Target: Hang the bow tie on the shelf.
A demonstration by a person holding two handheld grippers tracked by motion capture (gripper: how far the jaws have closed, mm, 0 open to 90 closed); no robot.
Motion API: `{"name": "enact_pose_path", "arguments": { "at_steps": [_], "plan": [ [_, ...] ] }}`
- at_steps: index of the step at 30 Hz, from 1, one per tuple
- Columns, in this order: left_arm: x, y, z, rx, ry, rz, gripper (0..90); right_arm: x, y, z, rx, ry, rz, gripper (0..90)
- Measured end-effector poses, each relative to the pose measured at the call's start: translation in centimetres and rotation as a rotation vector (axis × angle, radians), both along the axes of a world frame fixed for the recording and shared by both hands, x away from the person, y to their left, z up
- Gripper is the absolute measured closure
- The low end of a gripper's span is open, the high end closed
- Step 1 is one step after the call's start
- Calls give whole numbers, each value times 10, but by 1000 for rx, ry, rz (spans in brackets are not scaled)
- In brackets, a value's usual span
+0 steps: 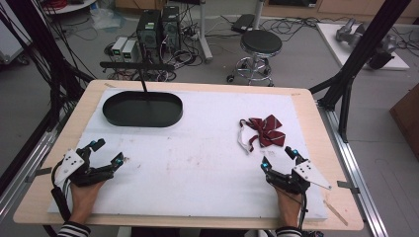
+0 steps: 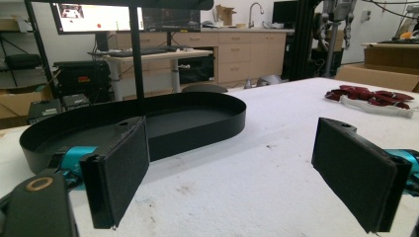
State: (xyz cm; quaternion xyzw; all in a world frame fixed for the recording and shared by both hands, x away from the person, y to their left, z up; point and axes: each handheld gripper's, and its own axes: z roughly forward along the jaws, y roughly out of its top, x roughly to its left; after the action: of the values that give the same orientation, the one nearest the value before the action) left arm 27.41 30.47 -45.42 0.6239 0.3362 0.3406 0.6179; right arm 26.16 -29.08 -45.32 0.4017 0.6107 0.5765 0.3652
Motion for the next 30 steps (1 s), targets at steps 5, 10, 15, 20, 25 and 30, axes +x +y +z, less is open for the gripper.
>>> {"name": "enact_pose_path", "arguments": {
  "at_steps": [5,10,15,20,25,30],
  "plan": [
    [0,0,0,3,3,0,150,0,0,0,0,-2,1,104],
    [1,-1,0,9,7,3,151,0,0,0,-10,-5,0,104],
    [0,0,0,1,-3,1,151,0,1,0,-13,-8,-2,104],
    [-1,-1,0,3,-8,5,151,1,1,1,-15,9,-8,104],
    [0,0,0,-1,-3,5,150,6,4,3,-46,62,-5,104],
    [0,0,0,1,2,3,151,5,2,7,-44,60,-8,104]
  ]
}}
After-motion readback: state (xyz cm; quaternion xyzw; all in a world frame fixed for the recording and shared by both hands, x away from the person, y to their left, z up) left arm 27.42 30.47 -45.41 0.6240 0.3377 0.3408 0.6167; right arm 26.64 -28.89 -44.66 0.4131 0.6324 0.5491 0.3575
